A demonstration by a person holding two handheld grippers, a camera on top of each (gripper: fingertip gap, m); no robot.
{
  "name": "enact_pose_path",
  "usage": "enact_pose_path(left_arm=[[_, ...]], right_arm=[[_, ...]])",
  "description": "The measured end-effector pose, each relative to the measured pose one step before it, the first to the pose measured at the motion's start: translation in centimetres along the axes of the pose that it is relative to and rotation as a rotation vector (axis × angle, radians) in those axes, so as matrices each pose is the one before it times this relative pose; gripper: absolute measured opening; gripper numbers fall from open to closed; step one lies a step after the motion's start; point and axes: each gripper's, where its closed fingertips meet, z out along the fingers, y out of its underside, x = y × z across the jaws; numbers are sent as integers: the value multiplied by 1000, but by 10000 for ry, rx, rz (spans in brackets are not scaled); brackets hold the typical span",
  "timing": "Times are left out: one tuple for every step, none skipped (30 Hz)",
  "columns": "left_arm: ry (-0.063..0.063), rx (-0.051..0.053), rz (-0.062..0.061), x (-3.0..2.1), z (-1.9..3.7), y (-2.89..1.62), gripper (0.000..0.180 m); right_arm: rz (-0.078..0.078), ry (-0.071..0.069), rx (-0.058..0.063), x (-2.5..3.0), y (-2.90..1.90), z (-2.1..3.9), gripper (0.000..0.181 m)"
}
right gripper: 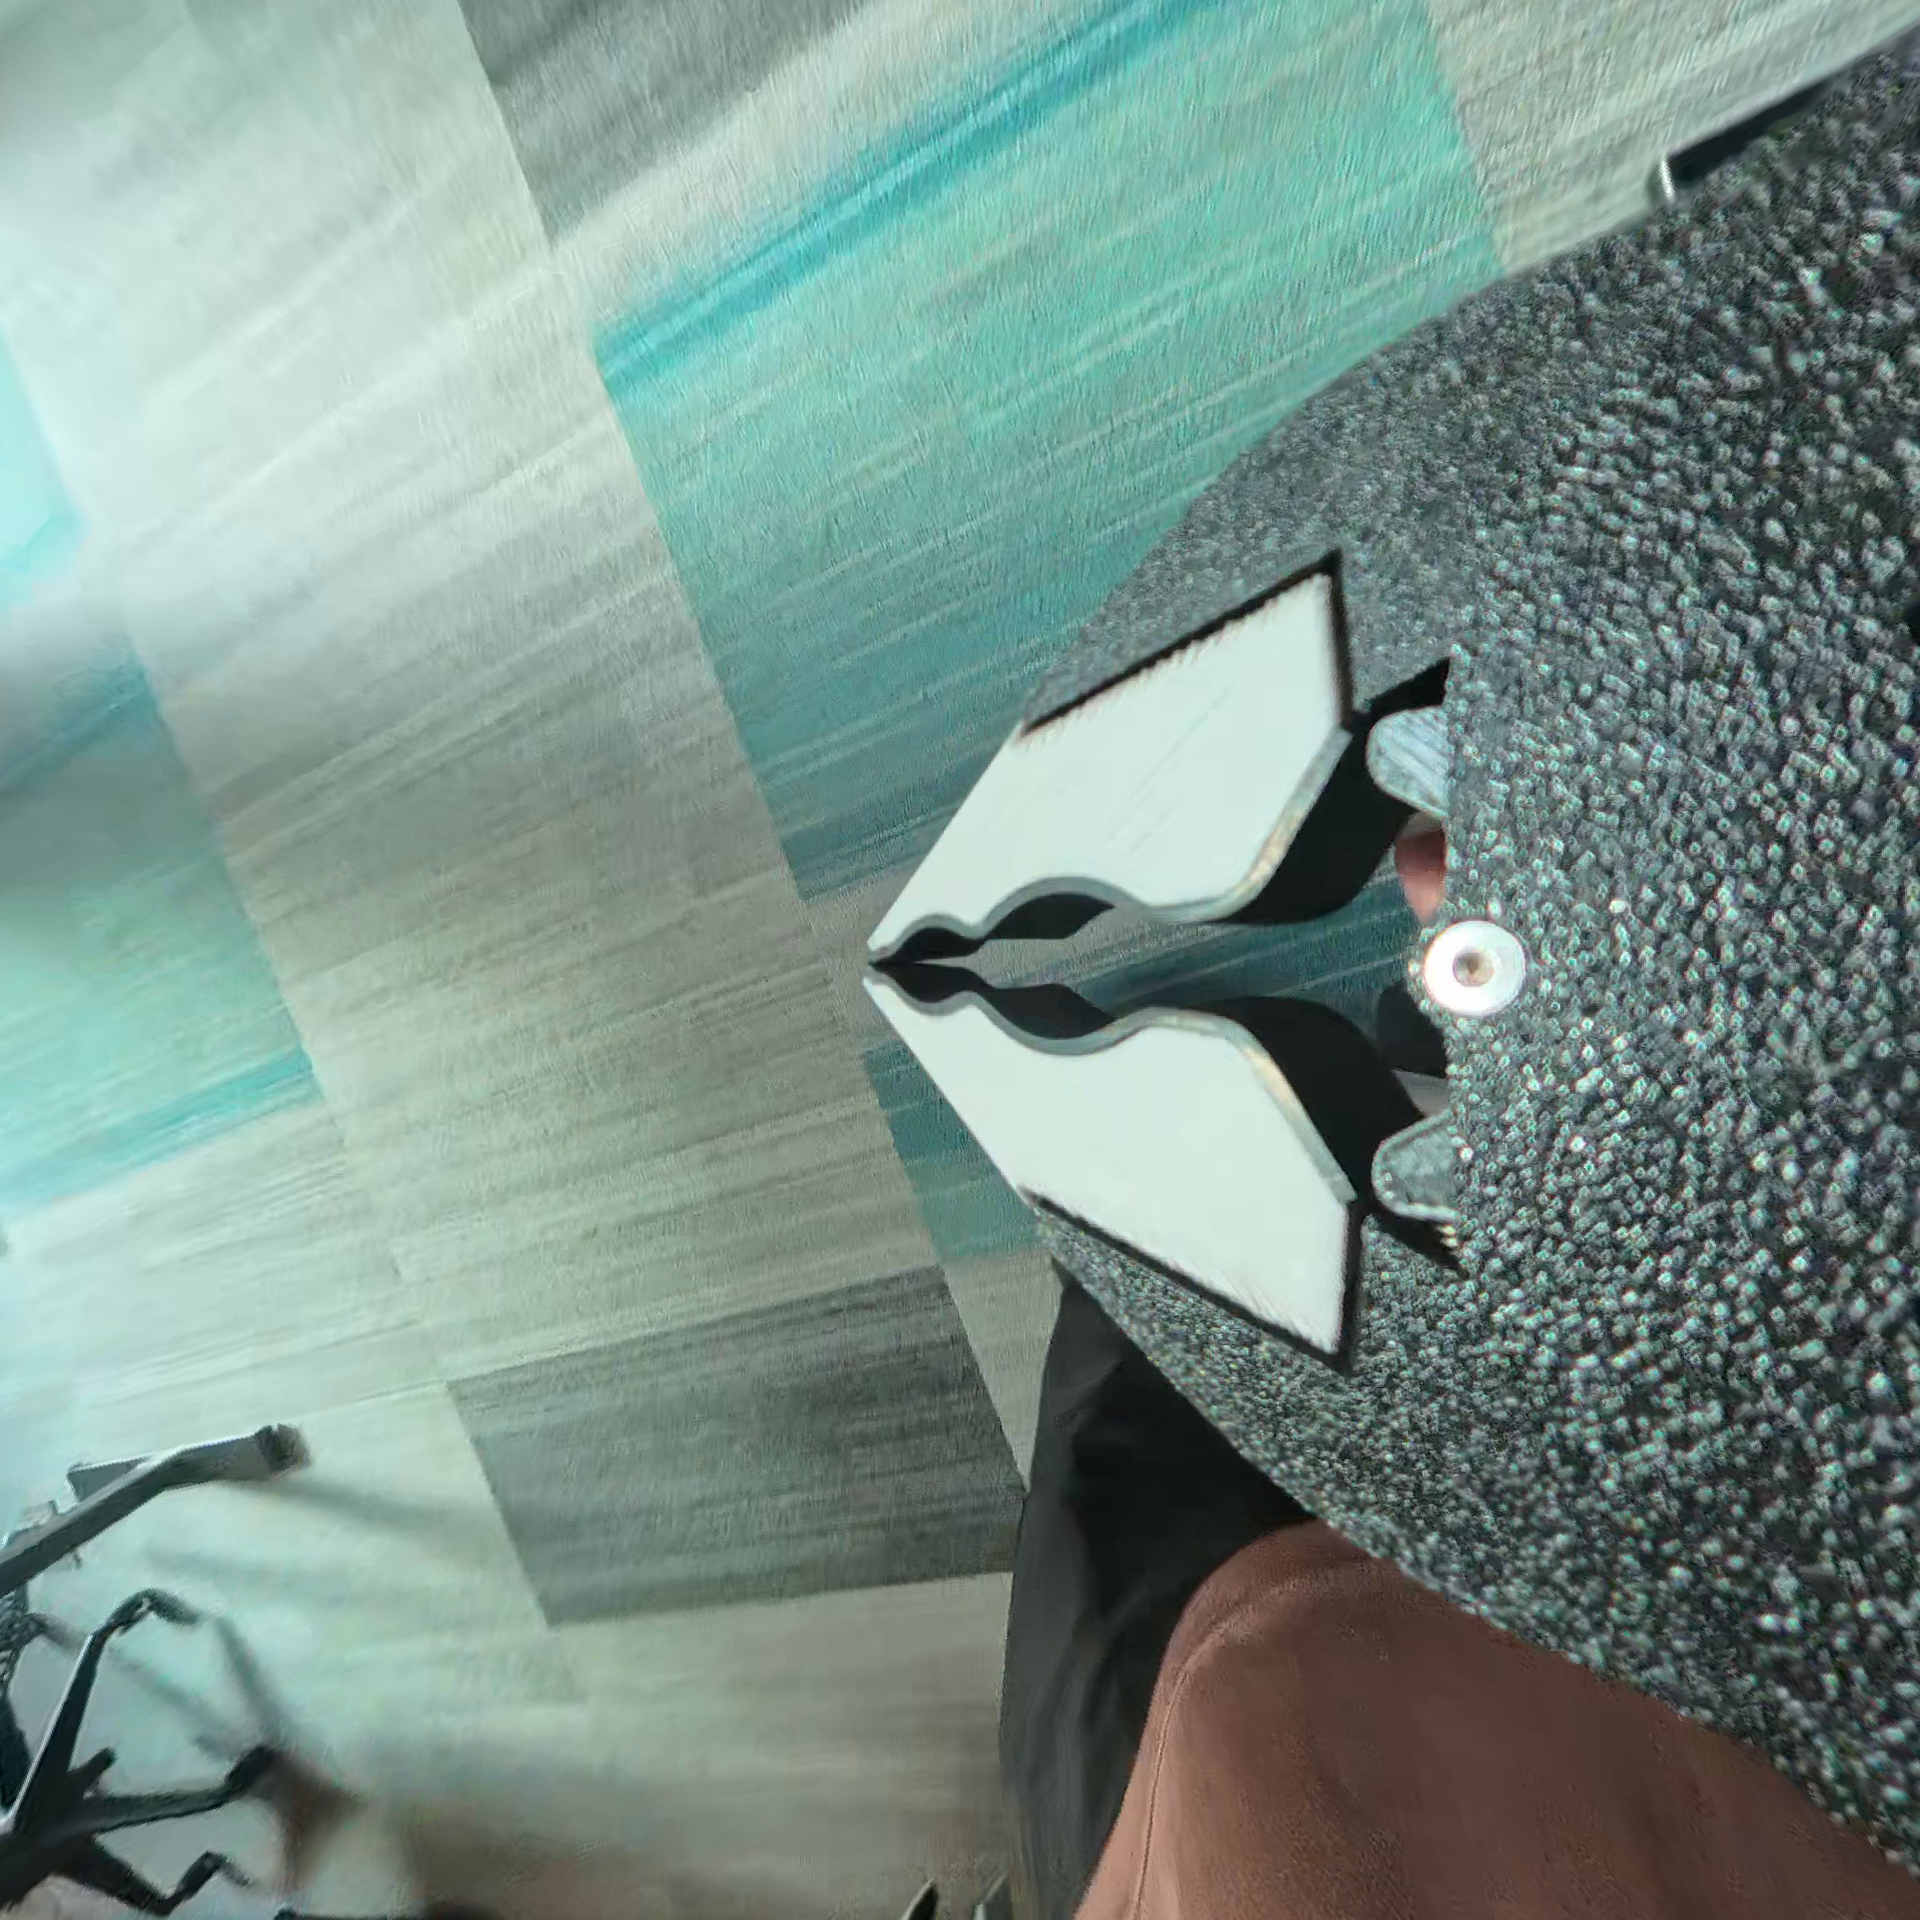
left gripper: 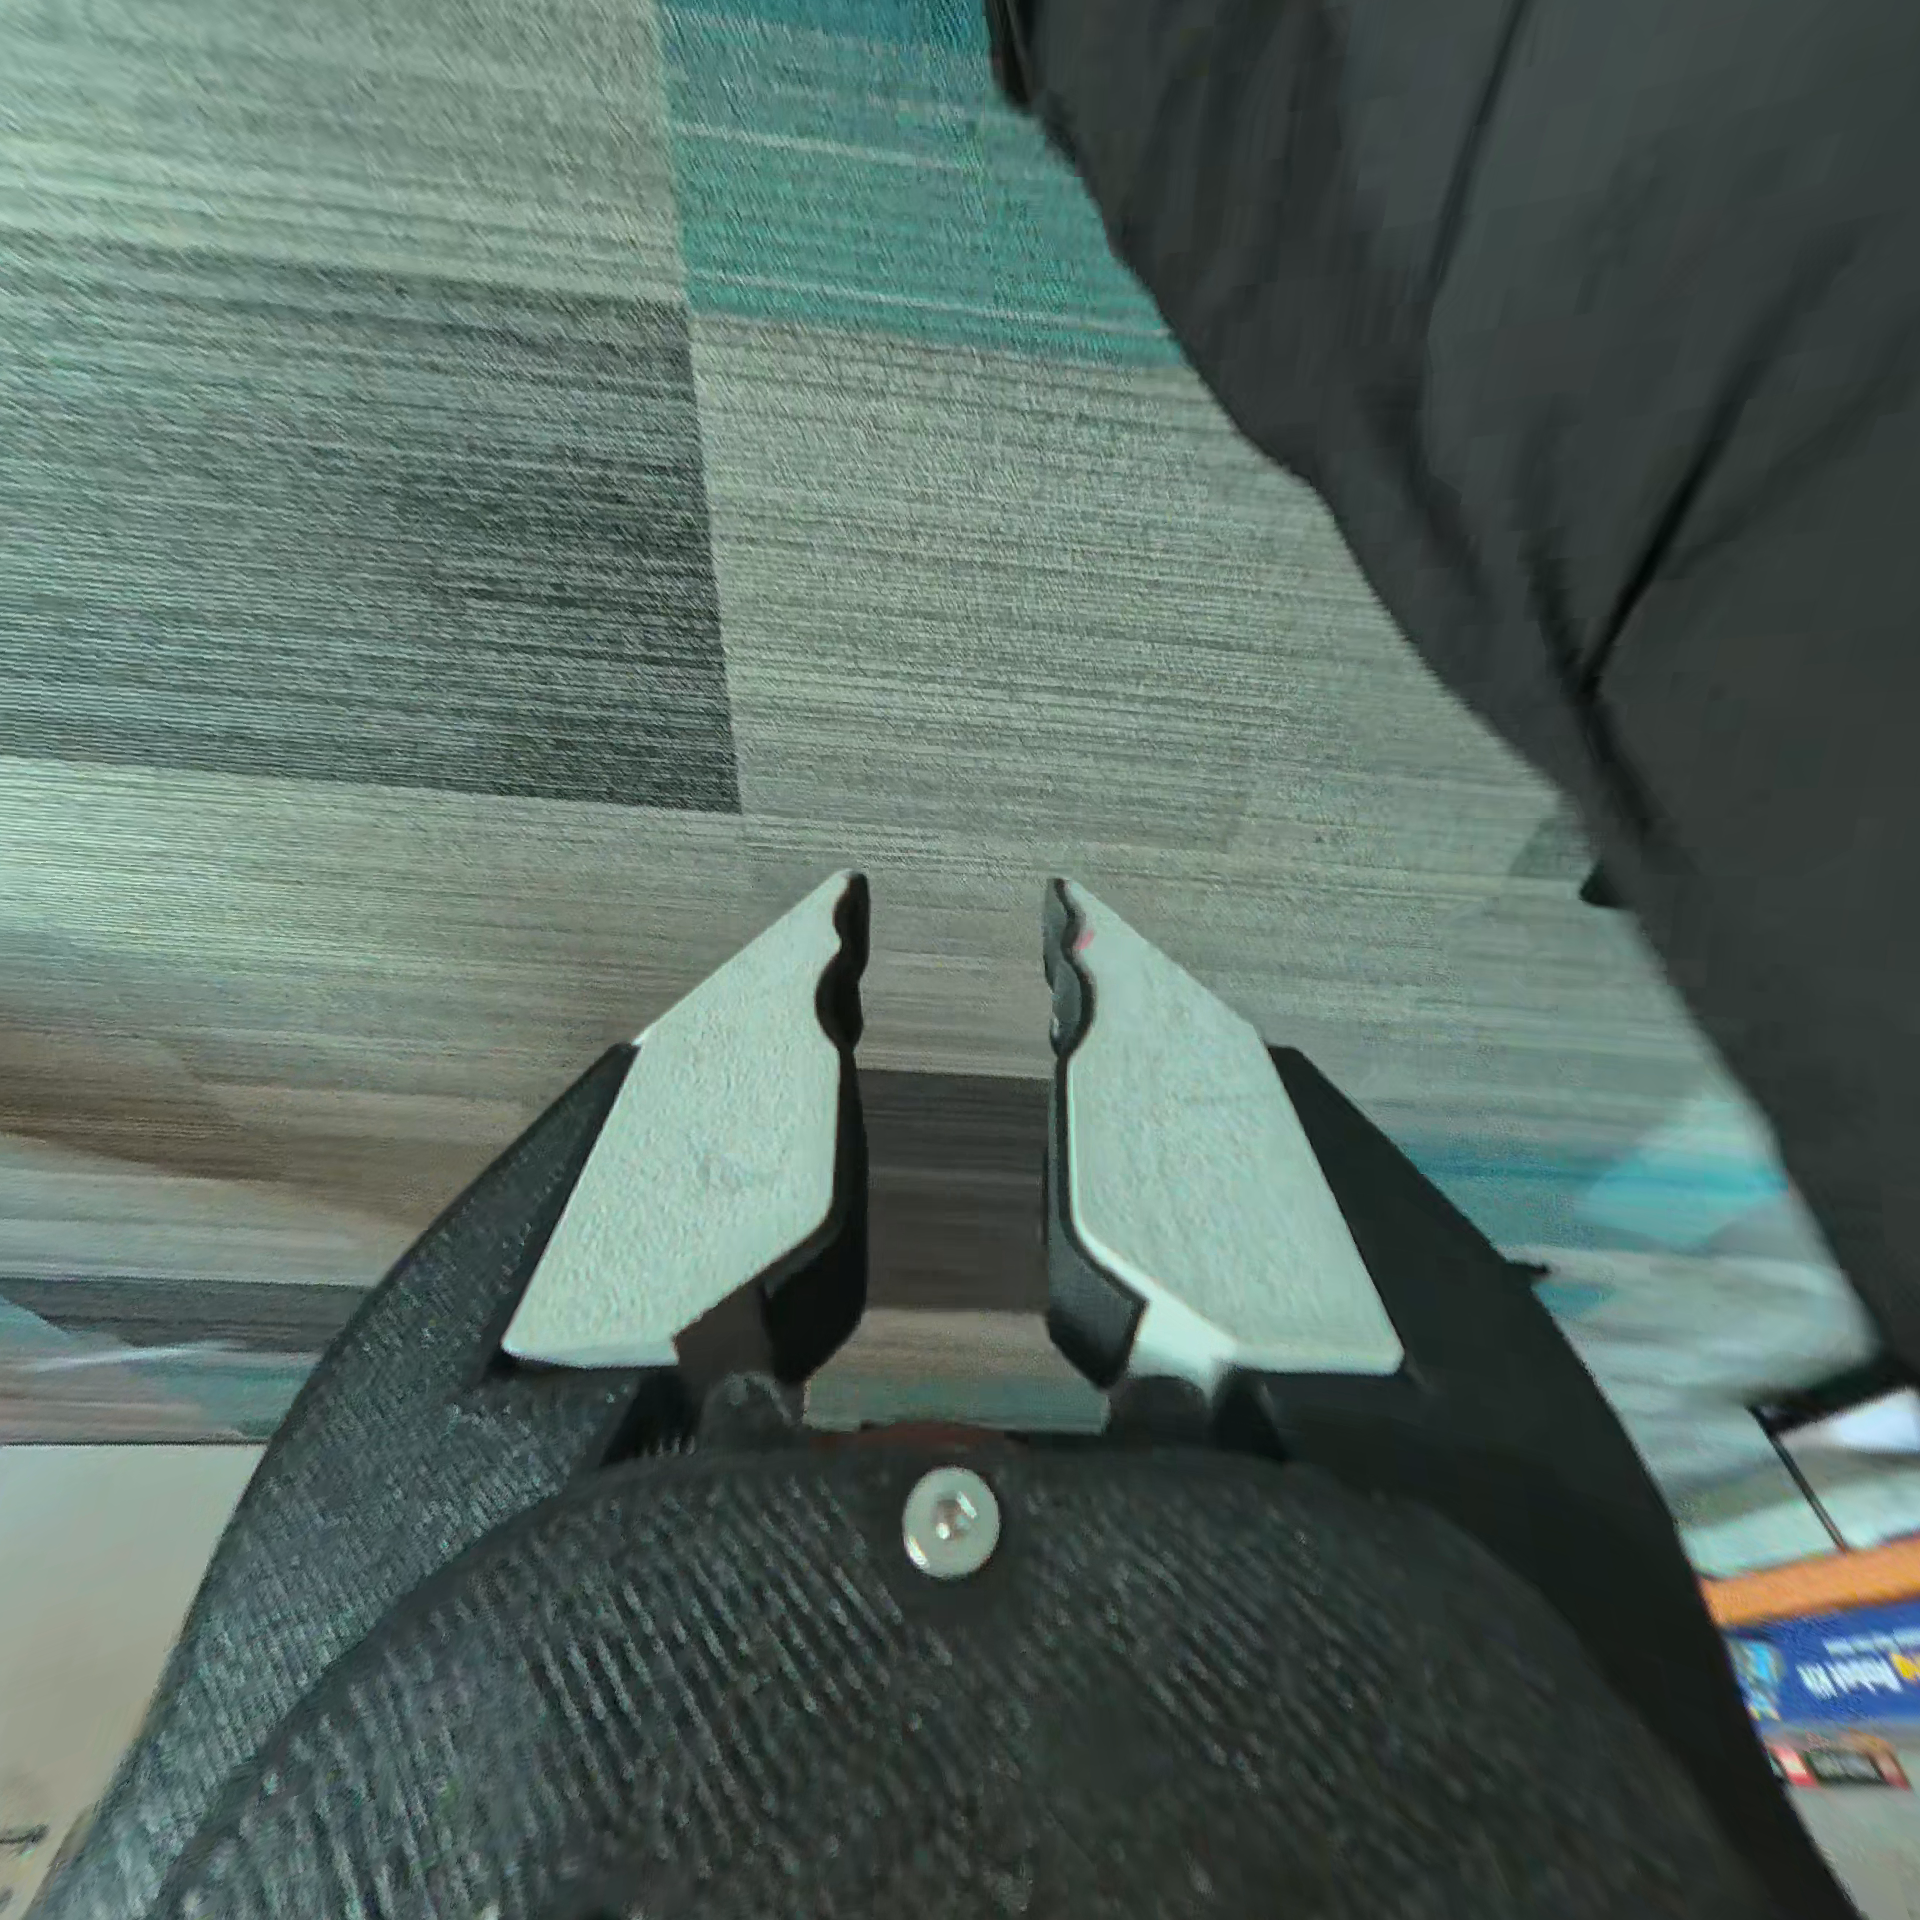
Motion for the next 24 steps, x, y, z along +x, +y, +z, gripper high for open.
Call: enact_pose_path(left_arm=[[266,-325,-18,-110,1137,-207,33],[230,-302,-13,-393,993,-455,33],[214,-249,18,-614,880,-868,32],[253,-202,25,-806,567,-1345,29],[397,-66,-9,-832,-48,-2074,25],[278,276,146,-1115,-1047,-3048,18],[-204,598,476,-1775,-1861,-3947,14],[-436,772,649,-2299,-2163,-4785,9],[-373,982,691,-2588,-2034,-5559,6],[-330,1002,758,-2915,-1562,-5807,7],[-323,750,809,-3283,-857,-5446,9],[-241,388,737,-3469,-246,-4807,15],[-152,160,542,-3493,1,-4343,21],[30,236,381,-3200,-5,-4415,23],[25,473,300,-2968,-176,-4542,23],[-160,538,207,-3026,-6,-4588,23],[-145,457,118,-2676,373,-4242,21],[64,288,-13,-2076,865,-3791,21],[305,111,-158,-1409,1280,-3173,22],[384,21,-244,-1033,1491,-2644,23],[304,-33,-227,-983,1629,-2074,24],[222,-180,-190,-988,1763,-1394,24],[158,-367,-168,-1146,1598,-760,24],[9,-586,-166,-1366,1473,-51,25]], right_arm=[[322,-210,-311,668,426,2068,0],[307,-129,-370,863,641,1939,0],[324,27,-430,1187,845,1731,0],[321,129,-462,1405,830,1459,0],[253,215,-434,1541,689,1051,0],[138,353,-443,1724,640,623,0],[104,513,-540,1909,743,143,0],[178,495,-520,1943,633,-132,0],[258,423,-319,1948,202,-234,0],[285,420,-180,2024,-151,-194,0],[299,335,-217,1940,-245,34,0],[351,250,-272,1717,-235,174,0],[429,208,-226,1529,-332,287,0],[508,96,-162,1157,-532,377,0],[538,-51,-144,759,-635,623,0],[454,-128,-157,491,-724,864,0],[290,-110,-158,306,-838,996,0],[174,-49,-146,261,-984,1158,0],[150,-58,-138,190,-1155,1309,0],[164,-104,-77,116,-1407,1311,0],[182,-150,4,95,-1693,1335,0],[164,-205,0,94,-1868,1379,0],[121,-222,-51,179,-2066,1447,0],[77,-229,-84,260,-2340,1431,0]])
